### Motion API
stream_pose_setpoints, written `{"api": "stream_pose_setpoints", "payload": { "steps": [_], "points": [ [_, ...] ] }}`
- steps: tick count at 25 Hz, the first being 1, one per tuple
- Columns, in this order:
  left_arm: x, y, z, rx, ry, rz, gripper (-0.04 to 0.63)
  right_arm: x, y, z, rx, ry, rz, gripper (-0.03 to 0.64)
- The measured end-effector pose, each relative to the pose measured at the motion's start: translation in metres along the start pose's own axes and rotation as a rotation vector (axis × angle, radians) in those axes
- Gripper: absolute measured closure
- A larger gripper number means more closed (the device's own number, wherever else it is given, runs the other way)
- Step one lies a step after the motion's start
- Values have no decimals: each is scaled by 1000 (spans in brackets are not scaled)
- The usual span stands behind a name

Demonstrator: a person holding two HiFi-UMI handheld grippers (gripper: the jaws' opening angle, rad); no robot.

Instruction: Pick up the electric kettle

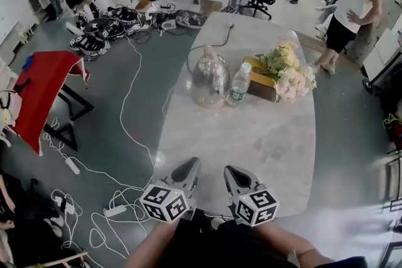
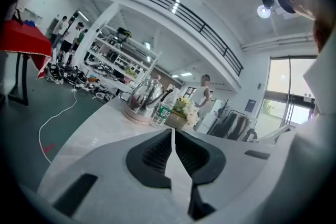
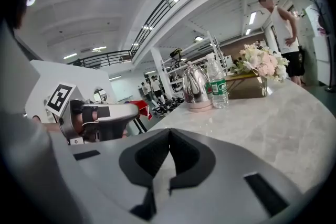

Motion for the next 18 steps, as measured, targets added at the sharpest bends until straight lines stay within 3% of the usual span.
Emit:
{"api": "stream_pose_setpoints", "payload": {
  "steps": [18],
  "points": [
    [67,58,-48,90,-220,-124,572,58,40,8,56,-191,110,611]
  ]
}}
Point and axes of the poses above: the fingertips, and each gripper's own axes: x forward along the fingers, z to its right, y out of its top, the point moved 9 cm from there along -x, backward along the fingers, and after that the axes turned 2 degrees about z, right-handed, at the moved point
